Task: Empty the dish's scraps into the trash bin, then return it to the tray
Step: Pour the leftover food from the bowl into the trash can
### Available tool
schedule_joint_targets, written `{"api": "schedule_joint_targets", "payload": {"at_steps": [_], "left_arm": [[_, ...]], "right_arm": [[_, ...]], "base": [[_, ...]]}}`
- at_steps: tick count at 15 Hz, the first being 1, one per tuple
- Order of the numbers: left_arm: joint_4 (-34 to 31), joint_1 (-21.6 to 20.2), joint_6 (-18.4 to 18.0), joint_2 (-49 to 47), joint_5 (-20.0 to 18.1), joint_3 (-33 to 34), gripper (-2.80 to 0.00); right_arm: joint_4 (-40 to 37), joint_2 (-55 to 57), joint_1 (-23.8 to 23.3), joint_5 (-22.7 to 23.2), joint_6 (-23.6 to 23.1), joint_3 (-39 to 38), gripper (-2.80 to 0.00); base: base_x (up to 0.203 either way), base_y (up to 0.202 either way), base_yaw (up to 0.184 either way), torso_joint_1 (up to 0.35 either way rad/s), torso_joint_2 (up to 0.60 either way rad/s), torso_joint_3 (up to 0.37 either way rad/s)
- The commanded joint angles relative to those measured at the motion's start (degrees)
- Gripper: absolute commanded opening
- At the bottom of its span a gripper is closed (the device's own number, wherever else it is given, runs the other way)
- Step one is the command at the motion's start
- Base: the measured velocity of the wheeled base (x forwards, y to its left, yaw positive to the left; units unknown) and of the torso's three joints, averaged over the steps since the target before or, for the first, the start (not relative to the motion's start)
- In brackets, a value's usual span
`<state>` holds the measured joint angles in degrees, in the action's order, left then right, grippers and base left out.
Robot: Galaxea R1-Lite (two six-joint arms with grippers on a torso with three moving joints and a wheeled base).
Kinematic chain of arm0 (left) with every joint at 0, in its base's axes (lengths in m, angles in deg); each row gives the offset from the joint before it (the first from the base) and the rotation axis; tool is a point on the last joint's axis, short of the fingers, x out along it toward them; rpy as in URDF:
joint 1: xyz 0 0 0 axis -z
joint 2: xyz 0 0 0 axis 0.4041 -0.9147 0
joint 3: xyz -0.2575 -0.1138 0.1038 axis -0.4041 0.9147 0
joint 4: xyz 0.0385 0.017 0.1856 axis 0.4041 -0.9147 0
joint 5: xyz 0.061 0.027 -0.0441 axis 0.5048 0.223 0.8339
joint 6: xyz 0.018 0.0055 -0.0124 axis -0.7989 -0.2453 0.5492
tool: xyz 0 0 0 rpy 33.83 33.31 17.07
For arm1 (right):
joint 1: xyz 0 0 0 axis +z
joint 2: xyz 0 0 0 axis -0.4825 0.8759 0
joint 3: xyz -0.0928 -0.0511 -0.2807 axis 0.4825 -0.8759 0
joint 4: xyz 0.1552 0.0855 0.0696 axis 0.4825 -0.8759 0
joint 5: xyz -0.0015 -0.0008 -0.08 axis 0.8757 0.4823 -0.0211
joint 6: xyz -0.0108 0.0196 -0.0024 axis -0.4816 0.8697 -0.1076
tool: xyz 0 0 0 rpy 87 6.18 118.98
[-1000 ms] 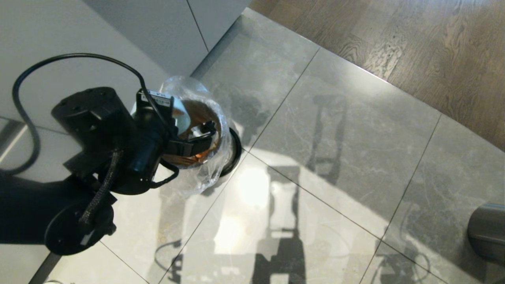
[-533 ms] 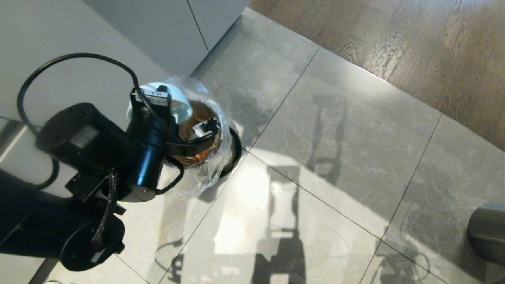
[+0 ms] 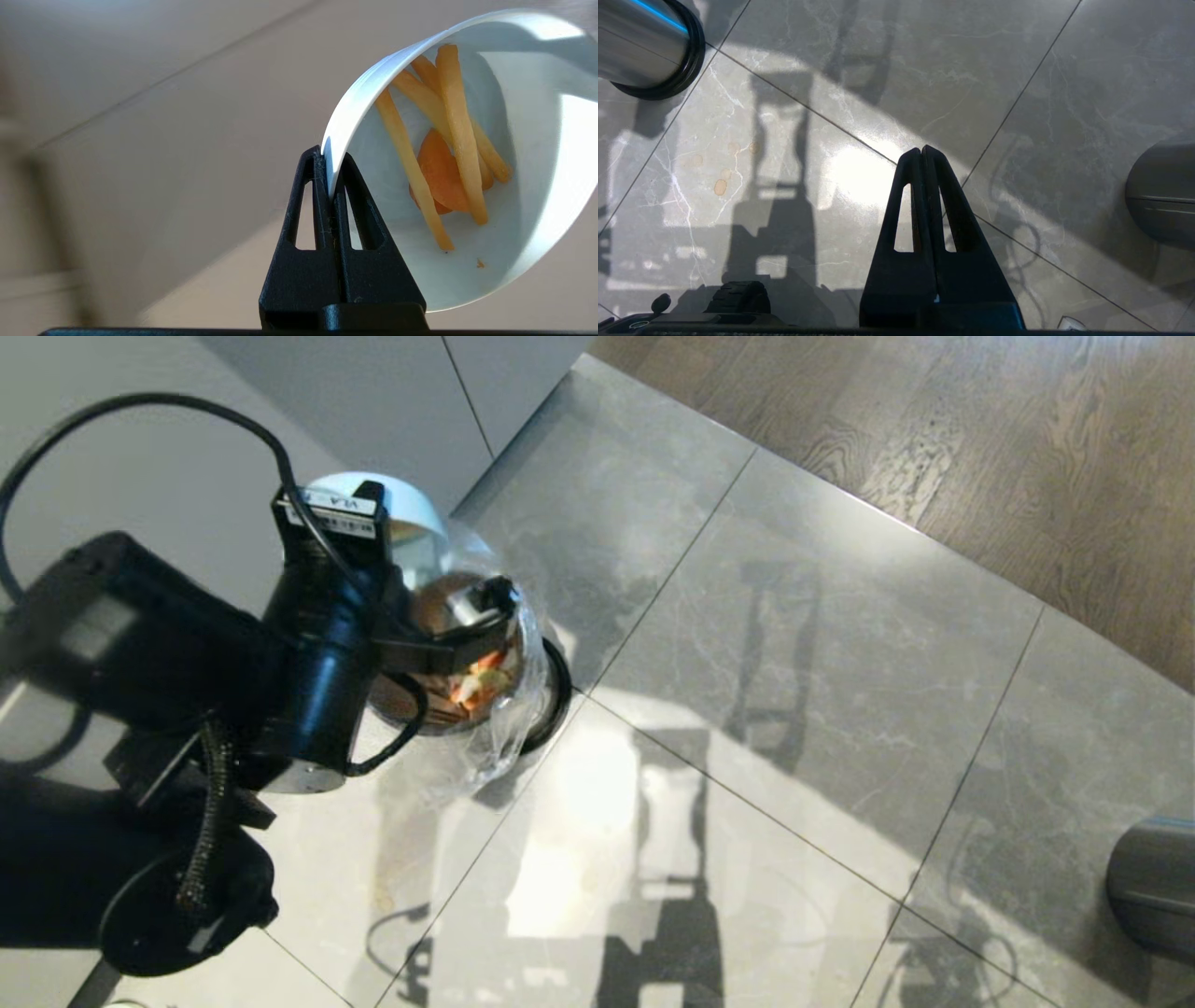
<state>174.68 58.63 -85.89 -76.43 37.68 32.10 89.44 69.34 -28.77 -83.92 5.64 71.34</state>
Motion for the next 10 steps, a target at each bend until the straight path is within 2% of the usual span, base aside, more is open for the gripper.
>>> {"api": "schedule_joint_targets", "payload": {"at_steps": [1,3,6,7,10], "left_arm": [[2.63,2.34,-3.24,3.27,-1.13,0.17,-2.80],[2.63,3.99,-6.03,3.58,-1.43,1.05,-2.80],[2.63,6.41,-14.88,5.46,-1.41,1.35,-2.80],[2.63,6.51,-16.14,5.72,-1.41,1.60,-2.80],[2.63,5.98,-16.48,6.67,-1.44,2.36,-2.80]], "right_arm": [[-0.04,-0.02,0.01,0.01,-0.02,-0.01,-2.80],[0.02,-0.02,0.01,0.01,0.07,-0.01,-2.80],[-0.05,-0.02,0.01,0.01,-0.02,-0.01,-2.80],[0.02,-0.02,0.01,0.01,0.06,-0.01,-2.80],[0.02,-0.02,0.01,0.01,-0.02,-0.01,-2.80]], "base": [[0.000,0.000,0.000,0.000,0.00,0.000],[0.000,0.000,0.000,0.000,0.00,0.000],[0.000,0.000,0.000,0.000,0.00,0.000],[0.000,0.000,0.000,0.000,0.00,0.000],[0.000,0.000,0.000,0.000,0.00,0.000]]}}
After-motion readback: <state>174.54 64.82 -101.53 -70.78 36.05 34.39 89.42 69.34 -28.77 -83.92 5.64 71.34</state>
